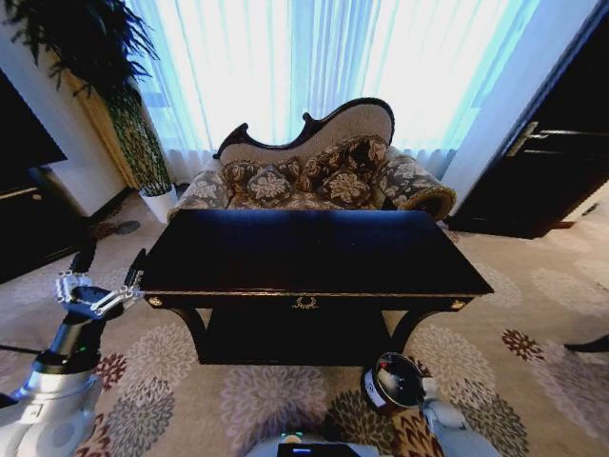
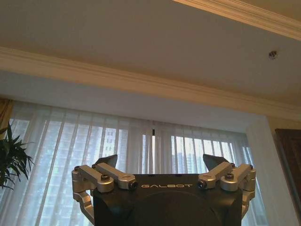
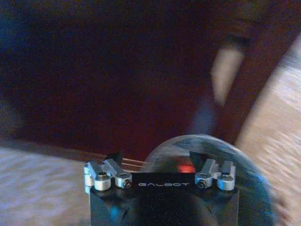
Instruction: Move to the front of the table and place the trash on the table into the trash bin.
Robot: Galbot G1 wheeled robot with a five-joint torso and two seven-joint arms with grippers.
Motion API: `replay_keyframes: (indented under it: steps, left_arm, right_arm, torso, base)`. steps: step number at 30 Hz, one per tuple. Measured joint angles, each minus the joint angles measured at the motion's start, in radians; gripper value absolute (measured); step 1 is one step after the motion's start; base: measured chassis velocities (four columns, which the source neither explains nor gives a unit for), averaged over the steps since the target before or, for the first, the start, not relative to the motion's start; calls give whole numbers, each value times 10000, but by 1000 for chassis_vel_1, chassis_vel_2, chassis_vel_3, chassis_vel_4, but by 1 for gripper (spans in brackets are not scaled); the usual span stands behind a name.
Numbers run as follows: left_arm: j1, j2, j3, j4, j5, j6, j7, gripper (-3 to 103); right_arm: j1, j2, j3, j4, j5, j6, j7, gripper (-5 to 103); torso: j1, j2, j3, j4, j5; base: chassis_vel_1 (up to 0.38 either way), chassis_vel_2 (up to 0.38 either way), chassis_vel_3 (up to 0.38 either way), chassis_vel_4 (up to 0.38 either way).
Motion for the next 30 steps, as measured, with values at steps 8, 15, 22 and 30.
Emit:
replay_keyframes:
  steps: [8,15,22,30]
  left_arm:
    - [39,-116,66,-79,35,-10,-2,100]
    - [51,-126,100,-91,132,-12,-4,100]
    - [161,-155,118,-211,233,98,-22,100]
    - [468,-467,-17,-487,548,183,-295,100]
  right_arm:
    - [-1649,-37,-61,3220,695,684,-653,100]
    - [-3227,301,410,6628,1292,693,-255,100]
    - [-3842,726,867,8553,1342,911,-295,100]
    - [-3966,920,1000,9641,1743,1242,-663,100]
  torso:
    - [0,1,-1,4,-3]
    - [-1,2,-2,1,-1]
    - [0,1,-1,1,-6]
    - [-1,2,-1,3,0]
  base:
    - [0,0,0,0]
    - [0,0,0,0]
    - [0,0,0,0]
    - [0,0,0,0]
